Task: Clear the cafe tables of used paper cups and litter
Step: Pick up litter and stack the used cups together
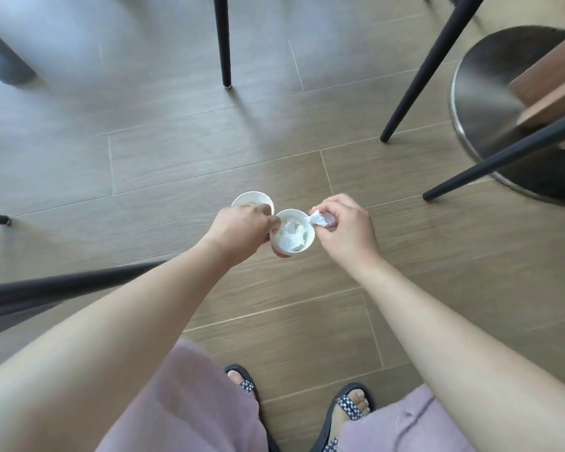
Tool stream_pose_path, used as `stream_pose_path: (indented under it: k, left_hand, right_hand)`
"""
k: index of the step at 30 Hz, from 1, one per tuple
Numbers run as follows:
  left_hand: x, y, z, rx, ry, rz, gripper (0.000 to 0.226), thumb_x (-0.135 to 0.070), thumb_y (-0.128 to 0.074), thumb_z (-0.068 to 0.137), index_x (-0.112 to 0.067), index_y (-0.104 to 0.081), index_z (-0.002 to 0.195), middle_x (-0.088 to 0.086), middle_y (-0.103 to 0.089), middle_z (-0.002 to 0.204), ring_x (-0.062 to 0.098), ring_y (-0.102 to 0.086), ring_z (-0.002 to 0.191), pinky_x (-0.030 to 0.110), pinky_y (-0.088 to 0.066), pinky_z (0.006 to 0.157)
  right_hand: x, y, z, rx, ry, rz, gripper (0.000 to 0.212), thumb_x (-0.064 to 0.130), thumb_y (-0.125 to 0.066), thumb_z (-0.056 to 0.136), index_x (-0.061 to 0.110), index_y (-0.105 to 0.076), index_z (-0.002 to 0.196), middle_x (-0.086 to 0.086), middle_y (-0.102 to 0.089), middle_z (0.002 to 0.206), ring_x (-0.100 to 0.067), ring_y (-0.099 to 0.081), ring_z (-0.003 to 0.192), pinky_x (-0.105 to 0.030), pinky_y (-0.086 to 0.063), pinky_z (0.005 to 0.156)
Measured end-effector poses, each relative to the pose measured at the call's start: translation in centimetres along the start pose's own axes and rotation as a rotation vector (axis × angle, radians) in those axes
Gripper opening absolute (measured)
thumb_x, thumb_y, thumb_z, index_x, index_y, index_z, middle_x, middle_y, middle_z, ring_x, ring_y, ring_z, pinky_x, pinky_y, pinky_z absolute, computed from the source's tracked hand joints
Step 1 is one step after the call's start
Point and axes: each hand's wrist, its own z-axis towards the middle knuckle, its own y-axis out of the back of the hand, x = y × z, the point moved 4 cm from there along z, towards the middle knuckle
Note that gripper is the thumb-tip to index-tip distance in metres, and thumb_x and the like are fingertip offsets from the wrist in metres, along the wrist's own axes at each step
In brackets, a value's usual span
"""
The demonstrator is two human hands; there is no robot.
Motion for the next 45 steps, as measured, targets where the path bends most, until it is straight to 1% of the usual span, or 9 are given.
stream_pose_path:
  k: [8,14,18,23,28,35,38,42,45]
  left_hand:
    - [-7.5,25.5,-10.5,-0.053,0.083,-0.118,0.013,-0.027,-0.054,0.086,-0.032,-0.061,0.097,-0.005,-0.057,0.095,0.024,-0.06,0.082,0.03,-0.036,0.055]
    - [-12.9,42.2,-16.0,-0.082,0.066,-0.148,0.017,-0.021,-0.054,0.08,-0.035,-0.06,0.088,-0.008,-0.046,0.082,0.023,-0.056,0.081,0.031,-0.041,0.059]
    - [-15.1,48.8,-17.9,-0.141,0.036,-0.125,0.018,-0.02,-0.055,0.079,-0.035,-0.061,0.087,-0.009,-0.04,0.078,0.023,-0.055,0.081,0.034,-0.05,0.06]
    - [-17.2,52.9,-18.6,-0.166,-0.042,-0.102,0.01,-0.023,-0.053,0.079,-0.029,-0.06,0.082,-0.008,-0.038,0.075,0.021,-0.055,0.08,0.031,-0.047,0.056]
    - [-18.2,55.0,-18.7,-0.176,-0.112,-0.065,0.006,-0.021,-0.052,0.079,-0.022,-0.058,0.08,-0.007,-0.032,0.071,0.02,-0.048,0.073,0.028,-0.037,0.053]
    - [-20.1,57.6,-16.5,-0.179,-0.208,-0.011,0.009,-0.022,-0.054,0.078,-0.025,-0.06,0.084,-0.007,-0.035,0.072,0.019,-0.046,0.073,0.026,-0.033,0.052]
    - [-22.0,58.9,-14.5,-0.166,-0.237,0.007,0.012,-0.022,-0.053,0.078,-0.026,-0.061,0.086,-0.007,-0.04,0.075,0.019,-0.048,0.075,0.023,-0.029,0.05]
    - [-24.8,60.5,-11.3,-0.17,-0.267,-0.011,0.014,-0.024,-0.053,0.076,-0.03,-0.062,0.086,-0.008,-0.04,0.073,0.016,-0.039,0.069,0.023,-0.027,0.051]
    - [-26.8,61.8,-8.3,-0.168,-0.3,-0.015,0.017,-0.024,-0.055,0.073,-0.031,-0.062,0.086,-0.009,-0.042,0.073,0.014,-0.04,0.069,0.023,-0.028,0.051]
  right_hand:
    - [23.6,18.1,-5.4,0.176,-0.009,-0.11,0.027,0.003,-0.067,0.07,0.018,-0.068,0.094,0.002,-0.064,0.096,-0.013,-0.056,0.085,-0.02,-0.042,0.07]
    - [37.7,30.8,-8.3,0.135,-0.073,-0.093,0.035,0.003,-0.068,0.07,0.015,-0.065,0.103,-0.002,-0.064,0.104,-0.015,-0.057,0.092,-0.007,-0.031,0.068]
    - [42.6,36.0,-9.4,0.016,-0.05,-0.081,0.036,0.005,-0.07,0.068,0.015,-0.064,0.102,-0.001,-0.063,0.104,-0.012,-0.055,0.088,-0.008,-0.032,0.069]
    - [45.1,39.2,-10.2,-0.06,-0.042,-0.032,0.045,0.008,-0.071,0.069,0.019,-0.059,0.111,0.002,-0.059,0.108,-0.013,-0.056,0.092,-0.027,-0.05,0.08]
    - [45.6,41.1,-10.7,-0.126,-0.076,-0.002,0.044,0.011,-0.071,0.074,0.02,-0.057,0.114,0.009,-0.053,0.104,-0.007,-0.055,0.091,-0.002,-0.044,0.069]
    - [45.6,43.9,-11.2,-0.218,-0.12,-0.037,0.008,0.012,-0.063,0.082,0.017,-0.067,0.087,0.008,-0.06,0.087,-0.014,-0.063,0.076,-0.024,-0.05,0.073]
    - [44.6,45.9,-10.7,-0.236,-0.127,-0.06,0.013,0.012,-0.059,0.084,0.018,-0.067,0.093,0.006,-0.064,0.093,-0.015,-0.061,0.078,-0.028,-0.051,0.076]
    - [42.5,48.8,-9.3,-0.229,-0.085,-0.18,0.025,0.009,-0.051,0.083,0.019,-0.063,0.102,0.008,-0.058,0.096,-0.004,-0.045,0.076,-0.017,-0.036,0.069]
    - [40.8,50.8,-7.7,-0.233,-0.051,-0.212,0.031,0.01,-0.052,0.078,0.021,-0.062,0.105,0.009,-0.059,0.104,-0.005,-0.048,0.091,-0.016,-0.036,0.075]
